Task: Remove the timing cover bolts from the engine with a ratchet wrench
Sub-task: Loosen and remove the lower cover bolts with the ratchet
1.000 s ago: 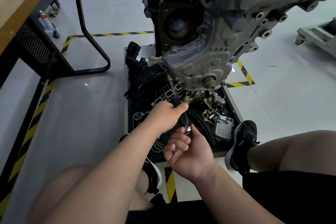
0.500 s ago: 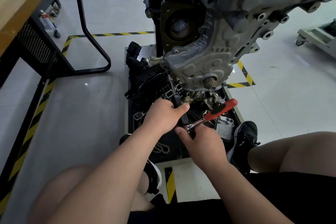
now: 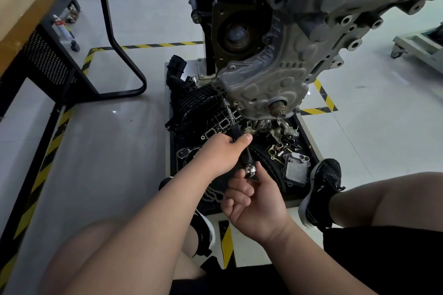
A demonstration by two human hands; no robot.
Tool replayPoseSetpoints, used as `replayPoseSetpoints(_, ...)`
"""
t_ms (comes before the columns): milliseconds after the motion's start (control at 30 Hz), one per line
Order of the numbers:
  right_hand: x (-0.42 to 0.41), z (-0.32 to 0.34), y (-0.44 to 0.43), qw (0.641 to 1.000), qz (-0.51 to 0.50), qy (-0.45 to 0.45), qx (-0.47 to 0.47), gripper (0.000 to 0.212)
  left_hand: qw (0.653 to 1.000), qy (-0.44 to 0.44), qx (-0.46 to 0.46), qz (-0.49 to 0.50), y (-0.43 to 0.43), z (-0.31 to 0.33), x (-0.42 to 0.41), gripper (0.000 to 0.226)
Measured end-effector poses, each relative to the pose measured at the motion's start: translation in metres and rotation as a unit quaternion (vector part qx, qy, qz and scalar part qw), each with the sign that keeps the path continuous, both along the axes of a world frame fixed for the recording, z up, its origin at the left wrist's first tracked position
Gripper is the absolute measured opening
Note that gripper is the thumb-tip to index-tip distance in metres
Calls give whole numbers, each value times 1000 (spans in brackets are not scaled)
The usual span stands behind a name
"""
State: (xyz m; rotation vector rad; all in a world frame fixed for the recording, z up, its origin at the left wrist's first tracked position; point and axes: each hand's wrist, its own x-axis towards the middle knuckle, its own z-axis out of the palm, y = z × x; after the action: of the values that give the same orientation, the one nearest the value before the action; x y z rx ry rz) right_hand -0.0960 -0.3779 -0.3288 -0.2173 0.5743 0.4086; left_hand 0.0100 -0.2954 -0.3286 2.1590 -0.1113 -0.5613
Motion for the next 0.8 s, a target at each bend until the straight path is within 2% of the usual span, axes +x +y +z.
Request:
replayPoseSetpoints(133, 0, 4, 5, 997, -6, -3, 73, 56, 1000, -5, -3, 4, 2, -1, 1, 55)
replayPoseSetpoints(367, 0, 10, 8, 999, -8, 17, 51, 56, 999, -25, -4, 24, 3, 0, 2, 53)
replayPoseSetpoints(433, 1, 10, 10, 999, 1, 38, -19, 57, 999, -38, 4, 25, 4, 0, 1, 54)
replayPoseSetpoints(500, 0, 6, 12, 980, 24, 44, -194, 58, 998, -52, 15, 26, 6, 2, 1, 55)
replayPoseSetpoints(533, -1, 5, 11, 945, 42, 33, -324, 56, 998, -55, 17, 25, 7, 3, 1, 55)
replayPoseSetpoints(567, -2, 3, 7, 885, 61, 8, -462, 54, 998, -53, 18, 23, 7, 3, 1, 56)
replayPoseSetpoints(600, -2, 2, 2, 798, 83, -27, -596, 51, 998, -51, 19, 21, 7, 3, 1, 56)
replayPoseSetpoints(667, -2, 3, -13, 573, 150, -100, -800, 47, 998, -48, 24, 21, 5, 4, 0, 56)
replayPoseSetpoints(700, 0, 5, -19, 468, 188, -122, -855, 46, 998, -49, 28, 21, 5, 4, 0, 56)
replayPoseSetpoints(733, 2, 6, -24, 399, 211, -133, -883, 46, 998, -49, 31, 21, 4, 4, -1, 56)
replayPoseSetpoints(767, 5, 5, -27, 364, 218, -140, -895, 46, 998, -49, 31, 22, 4, 4, -1, 56)
replayPoseSetpoints(800, 6, 3, -27, 356, 216, -141, -898, 47, 998, -49, 30, 24, 4, 5, -1, 56)
